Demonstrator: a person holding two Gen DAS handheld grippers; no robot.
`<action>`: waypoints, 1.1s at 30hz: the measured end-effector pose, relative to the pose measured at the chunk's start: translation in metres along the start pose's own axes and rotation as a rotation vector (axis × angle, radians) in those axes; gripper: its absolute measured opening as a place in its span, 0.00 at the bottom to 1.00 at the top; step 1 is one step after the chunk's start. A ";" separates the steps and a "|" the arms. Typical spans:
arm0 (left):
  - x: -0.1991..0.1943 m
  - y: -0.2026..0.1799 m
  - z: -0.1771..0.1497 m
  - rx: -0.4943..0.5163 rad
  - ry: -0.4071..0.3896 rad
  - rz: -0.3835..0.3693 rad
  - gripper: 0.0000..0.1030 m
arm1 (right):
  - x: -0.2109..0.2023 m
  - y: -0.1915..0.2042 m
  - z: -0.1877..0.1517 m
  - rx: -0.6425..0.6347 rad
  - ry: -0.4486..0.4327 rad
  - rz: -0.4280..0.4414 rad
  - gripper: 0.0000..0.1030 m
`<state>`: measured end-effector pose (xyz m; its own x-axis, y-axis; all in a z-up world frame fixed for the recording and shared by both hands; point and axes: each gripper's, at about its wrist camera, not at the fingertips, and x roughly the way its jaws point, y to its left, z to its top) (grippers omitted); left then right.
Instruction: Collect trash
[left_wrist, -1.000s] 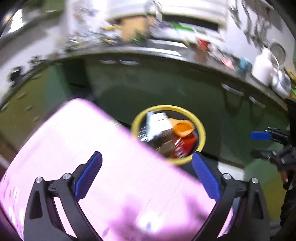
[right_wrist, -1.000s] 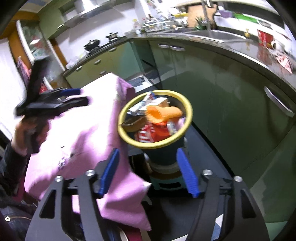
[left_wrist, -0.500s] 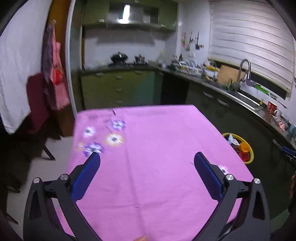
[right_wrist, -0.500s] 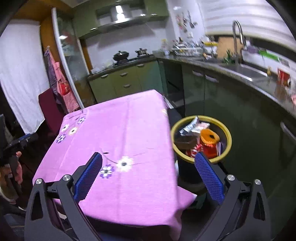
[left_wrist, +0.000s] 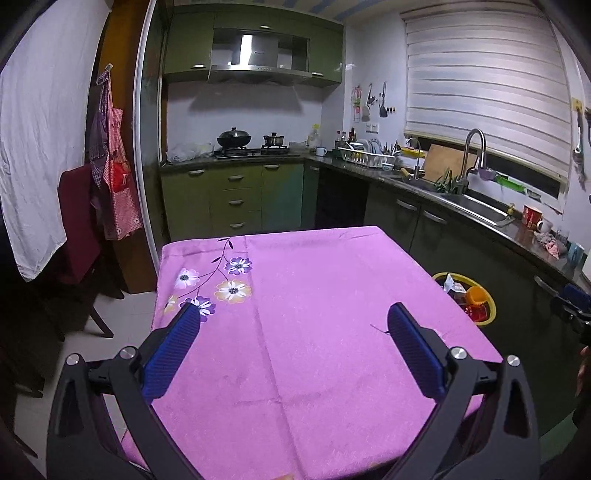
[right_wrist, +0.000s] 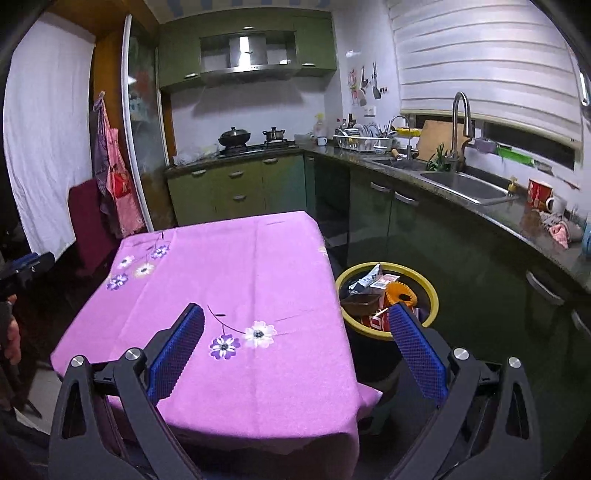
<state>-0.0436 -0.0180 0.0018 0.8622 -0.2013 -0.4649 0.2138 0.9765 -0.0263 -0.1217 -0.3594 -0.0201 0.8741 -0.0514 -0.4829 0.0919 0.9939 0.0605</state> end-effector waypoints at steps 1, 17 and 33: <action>0.000 0.000 -0.001 0.001 0.001 0.002 0.94 | 0.000 -0.001 -0.001 -0.004 -0.002 0.000 0.96; -0.001 0.005 -0.008 -0.011 0.011 0.005 0.94 | -0.002 0.003 -0.003 -0.015 -0.011 -0.014 0.96; 0.004 0.000 -0.007 0.013 0.024 -0.012 0.94 | 0.000 0.003 -0.002 -0.013 -0.014 -0.017 0.96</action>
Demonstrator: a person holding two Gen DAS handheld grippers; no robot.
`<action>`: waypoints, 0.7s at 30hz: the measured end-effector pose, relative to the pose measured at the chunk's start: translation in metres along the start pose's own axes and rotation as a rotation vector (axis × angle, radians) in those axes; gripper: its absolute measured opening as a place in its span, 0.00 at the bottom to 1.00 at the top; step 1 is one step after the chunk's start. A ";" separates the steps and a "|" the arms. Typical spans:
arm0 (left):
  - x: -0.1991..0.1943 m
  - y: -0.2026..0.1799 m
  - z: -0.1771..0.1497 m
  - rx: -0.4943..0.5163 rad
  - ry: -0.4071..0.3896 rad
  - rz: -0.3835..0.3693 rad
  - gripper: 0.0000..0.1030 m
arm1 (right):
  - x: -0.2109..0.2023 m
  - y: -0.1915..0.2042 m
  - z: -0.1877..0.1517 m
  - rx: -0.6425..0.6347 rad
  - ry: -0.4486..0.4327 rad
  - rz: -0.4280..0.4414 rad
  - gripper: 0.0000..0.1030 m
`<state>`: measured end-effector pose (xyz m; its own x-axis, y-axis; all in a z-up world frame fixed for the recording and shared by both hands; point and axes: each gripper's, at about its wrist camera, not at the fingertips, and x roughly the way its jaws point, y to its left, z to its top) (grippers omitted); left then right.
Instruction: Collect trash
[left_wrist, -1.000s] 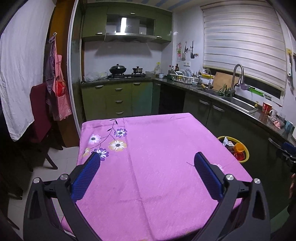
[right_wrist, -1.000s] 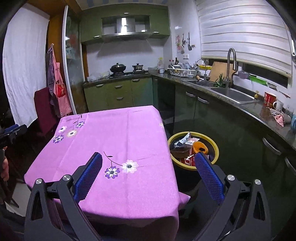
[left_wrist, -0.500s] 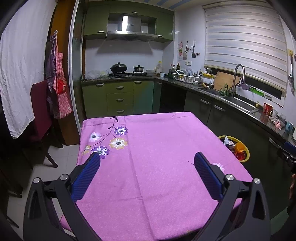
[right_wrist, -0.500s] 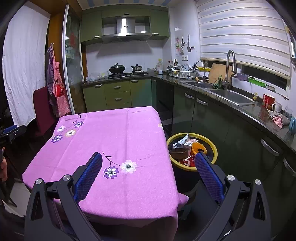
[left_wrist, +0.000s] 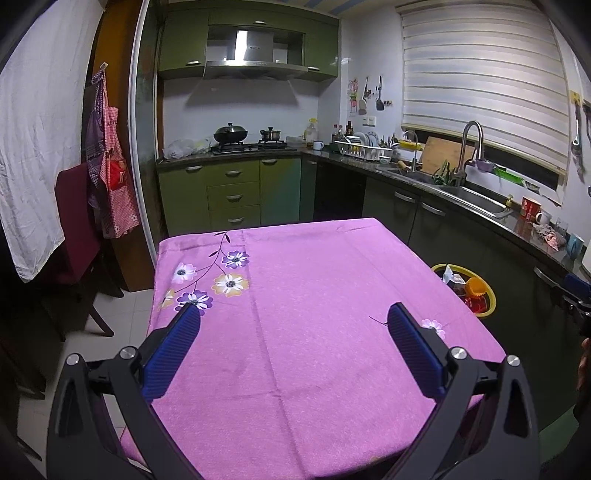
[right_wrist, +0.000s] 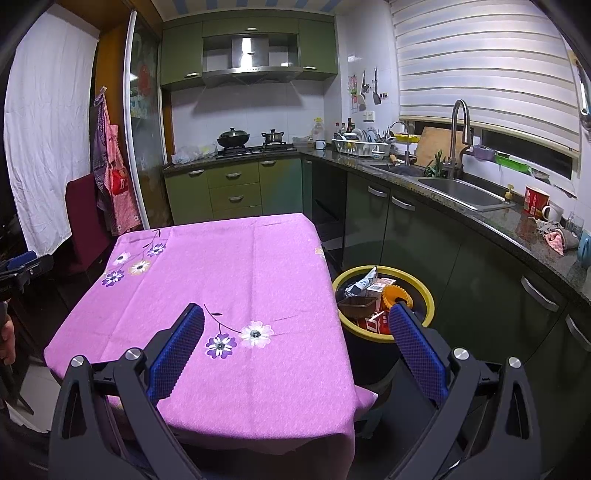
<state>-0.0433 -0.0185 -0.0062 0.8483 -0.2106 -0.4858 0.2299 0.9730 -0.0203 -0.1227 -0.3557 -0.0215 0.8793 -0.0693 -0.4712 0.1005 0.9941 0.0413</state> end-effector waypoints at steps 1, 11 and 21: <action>0.000 0.000 0.000 0.000 0.001 0.000 0.94 | 0.001 0.000 0.000 0.001 0.000 0.001 0.96; 0.002 0.000 -0.001 0.007 0.006 0.000 0.94 | 0.003 0.001 -0.001 -0.001 0.003 0.004 0.96; 0.004 -0.001 -0.005 0.016 0.011 -0.002 0.94 | 0.005 0.002 -0.001 -0.001 0.001 0.005 0.96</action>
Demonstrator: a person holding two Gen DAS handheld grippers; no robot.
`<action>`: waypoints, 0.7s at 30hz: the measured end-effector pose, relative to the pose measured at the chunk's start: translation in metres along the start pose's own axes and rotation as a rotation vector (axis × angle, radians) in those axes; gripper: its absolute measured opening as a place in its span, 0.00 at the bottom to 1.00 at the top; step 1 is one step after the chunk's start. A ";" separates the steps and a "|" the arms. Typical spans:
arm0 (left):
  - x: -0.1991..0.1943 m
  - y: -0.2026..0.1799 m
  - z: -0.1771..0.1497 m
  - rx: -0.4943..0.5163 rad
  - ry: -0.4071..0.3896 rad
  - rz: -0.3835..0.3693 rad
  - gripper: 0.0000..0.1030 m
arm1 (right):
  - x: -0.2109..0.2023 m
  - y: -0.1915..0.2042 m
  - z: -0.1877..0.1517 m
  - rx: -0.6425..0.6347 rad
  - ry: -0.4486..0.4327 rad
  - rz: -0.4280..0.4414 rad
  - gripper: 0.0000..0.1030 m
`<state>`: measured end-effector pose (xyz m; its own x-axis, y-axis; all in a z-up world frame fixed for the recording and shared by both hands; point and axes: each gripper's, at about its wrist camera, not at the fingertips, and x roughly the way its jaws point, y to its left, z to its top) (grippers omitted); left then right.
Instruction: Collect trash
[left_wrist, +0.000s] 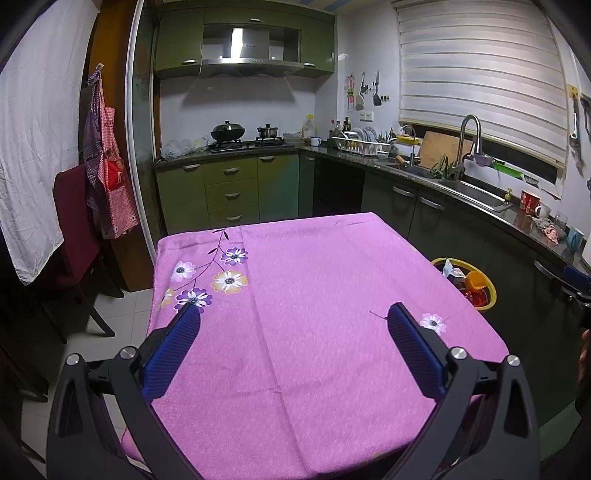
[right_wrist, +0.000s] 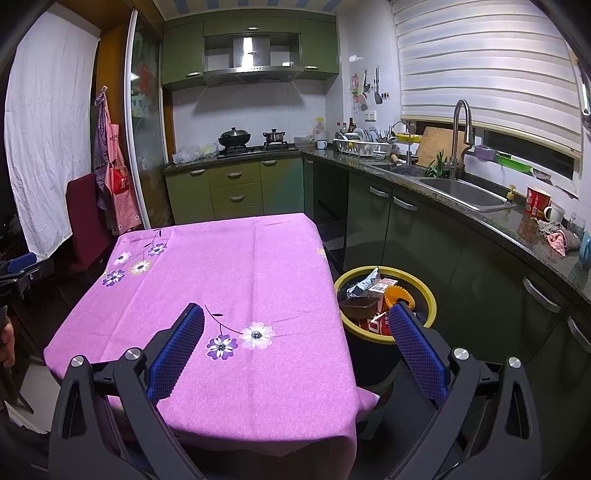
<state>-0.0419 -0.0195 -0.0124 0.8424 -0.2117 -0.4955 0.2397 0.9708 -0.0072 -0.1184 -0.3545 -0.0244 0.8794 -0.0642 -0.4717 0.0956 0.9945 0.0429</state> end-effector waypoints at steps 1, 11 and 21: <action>0.000 0.000 0.000 0.000 0.000 0.001 0.94 | 0.000 0.000 0.000 -0.001 0.001 -0.001 0.96; 0.001 0.001 -0.002 0.000 0.004 -0.002 0.94 | 0.002 0.002 0.000 -0.001 0.002 0.002 0.96; 0.002 0.003 -0.005 -0.001 0.010 -0.003 0.94 | 0.002 0.003 0.000 -0.001 0.002 0.000 0.96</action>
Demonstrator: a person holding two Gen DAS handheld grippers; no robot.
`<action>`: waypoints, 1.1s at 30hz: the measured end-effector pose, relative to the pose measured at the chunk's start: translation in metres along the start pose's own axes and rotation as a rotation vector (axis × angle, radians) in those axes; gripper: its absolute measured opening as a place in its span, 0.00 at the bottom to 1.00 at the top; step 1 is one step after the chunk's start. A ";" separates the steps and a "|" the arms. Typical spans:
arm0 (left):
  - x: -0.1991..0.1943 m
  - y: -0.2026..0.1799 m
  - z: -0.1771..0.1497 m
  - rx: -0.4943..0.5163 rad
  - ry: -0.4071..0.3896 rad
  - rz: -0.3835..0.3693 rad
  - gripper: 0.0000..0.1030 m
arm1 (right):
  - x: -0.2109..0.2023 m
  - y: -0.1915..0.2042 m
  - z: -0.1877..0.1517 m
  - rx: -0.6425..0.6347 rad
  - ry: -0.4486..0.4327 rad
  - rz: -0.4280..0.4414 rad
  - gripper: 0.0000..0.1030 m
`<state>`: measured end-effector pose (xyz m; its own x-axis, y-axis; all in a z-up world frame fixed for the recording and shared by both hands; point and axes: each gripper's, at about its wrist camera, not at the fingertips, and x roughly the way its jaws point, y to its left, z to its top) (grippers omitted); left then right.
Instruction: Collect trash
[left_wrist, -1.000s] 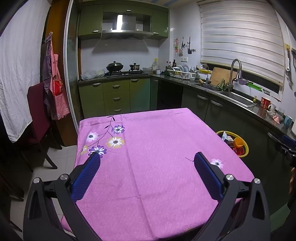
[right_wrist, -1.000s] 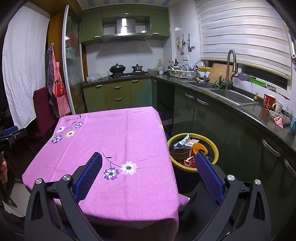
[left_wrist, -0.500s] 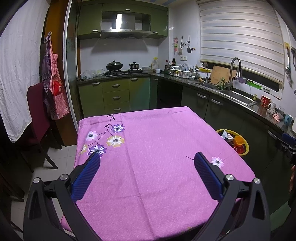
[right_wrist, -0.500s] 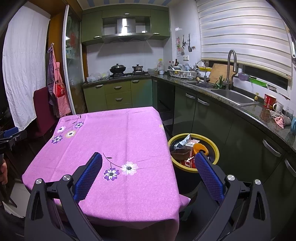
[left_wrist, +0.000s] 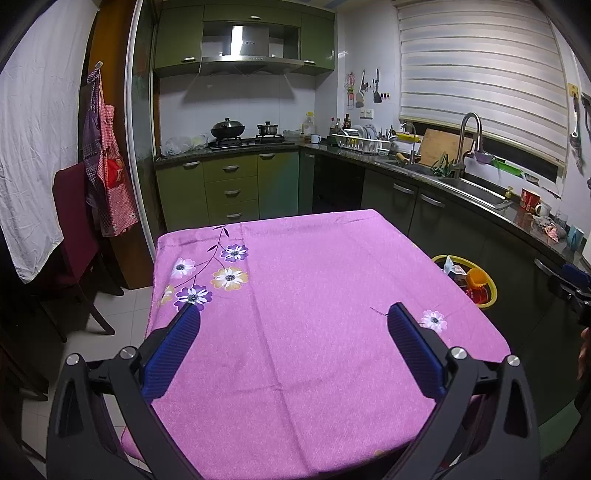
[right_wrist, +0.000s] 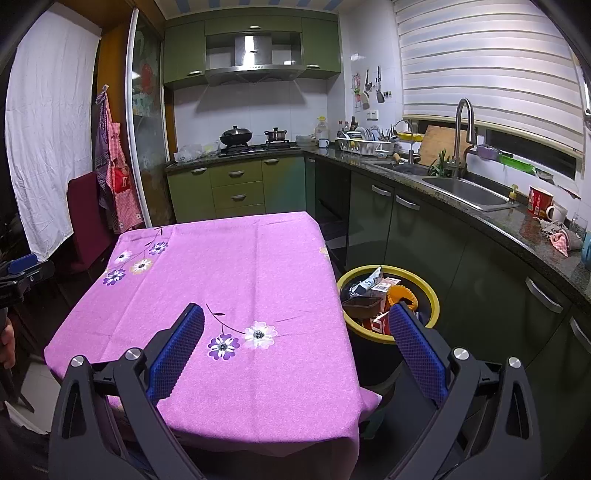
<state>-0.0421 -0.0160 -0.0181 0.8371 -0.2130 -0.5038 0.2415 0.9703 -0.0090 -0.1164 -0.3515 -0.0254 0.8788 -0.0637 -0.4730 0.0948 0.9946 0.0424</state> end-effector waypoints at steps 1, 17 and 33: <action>0.000 0.001 -0.001 0.000 0.002 -0.001 0.94 | 0.000 0.000 0.000 0.000 -0.001 0.000 0.96; 0.001 0.001 -0.002 0.005 0.007 -0.005 0.94 | 0.001 0.001 0.000 0.002 0.002 0.000 0.96; 0.000 0.001 -0.003 -0.002 0.012 -0.032 0.94 | 0.005 0.006 -0.003 -0.004 0.008 0.004 0.96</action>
<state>-0.0432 -0.0146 -0.0209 0.8232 -0.2428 -0.5132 0.2674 0.9632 -0.0268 -0.1129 -0.3455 -0.0301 0.8752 -0.0589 -0.4801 0.0895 0.9951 0.0412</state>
